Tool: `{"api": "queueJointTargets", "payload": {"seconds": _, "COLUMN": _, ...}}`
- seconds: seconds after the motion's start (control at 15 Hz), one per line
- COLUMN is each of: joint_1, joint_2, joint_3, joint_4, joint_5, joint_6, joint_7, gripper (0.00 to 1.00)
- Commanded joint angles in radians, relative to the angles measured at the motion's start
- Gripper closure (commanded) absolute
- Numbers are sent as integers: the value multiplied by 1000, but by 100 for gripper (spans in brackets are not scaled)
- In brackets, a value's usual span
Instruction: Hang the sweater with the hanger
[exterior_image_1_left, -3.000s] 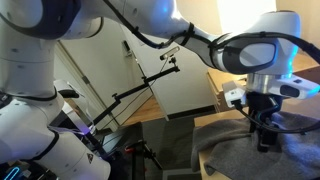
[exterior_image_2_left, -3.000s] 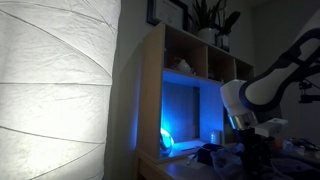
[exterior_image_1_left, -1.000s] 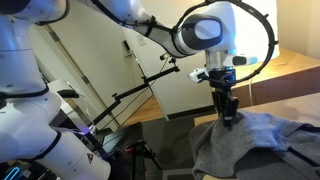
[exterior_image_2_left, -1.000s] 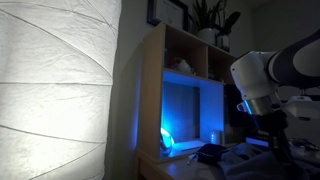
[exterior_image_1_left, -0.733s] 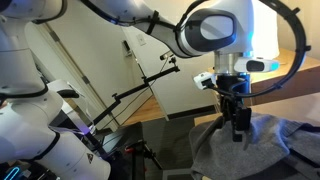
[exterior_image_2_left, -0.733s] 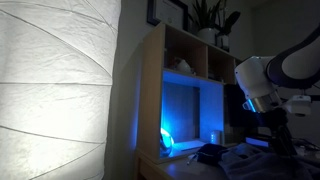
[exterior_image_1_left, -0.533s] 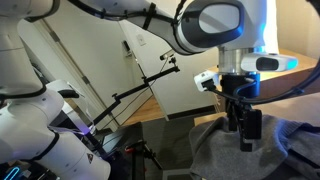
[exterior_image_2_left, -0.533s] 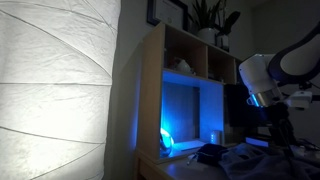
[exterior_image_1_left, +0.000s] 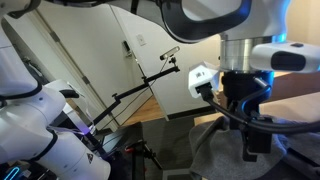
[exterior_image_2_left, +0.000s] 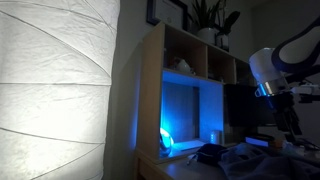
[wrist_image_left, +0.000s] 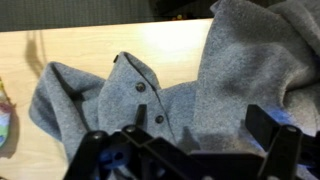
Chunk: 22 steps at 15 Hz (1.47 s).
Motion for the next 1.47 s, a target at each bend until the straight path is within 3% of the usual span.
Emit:
{"api": "queueJointTargets", "payload": {"seconds": 0.0, "joint_1": -47, "joint_2": 83, "joint_3": 57, "joint_4": 46, "joint_5": 188, "joint_6": -1, "joint_7": -191, "gripper": 0}}
{"api": "queueJointTargets", "payload": {"seconds": 0.2, "joint_1": -81, "joint_2": 168, "joint_3": 106, "joint_4": 100, "joint_5": 338, "joint_6": -30, "joint_7": -344, "gripper": 0}}
{"api": "queueJointTargets", "payload": {"seconds": 0.53, "joint_1": -72, "joint_2": 281, "joint_3": 131, "joint_4": 182, "joint_5": 341, "joint_6": -39, "joint_7": -356, "gripper": 0}}
{"api": "queueJointTargets", "payload": {"seconds": 1.07, "joint_1": -90, "joint_2": 149, "joint_3": 78, "joint_4": 123, "joint_5": 296, "joint_6": -15, "joint_7": -337, "gripper": 0}}
{"api": "queueJointTargets", "payload": {"seconds": 1.4, "joint_1": -113, "joint_2": 174, "joint_3": 78, "joint_4": 181, "joint_5": 324, "joint_6": -26, "joint_7": -347, "gripper": 0}}
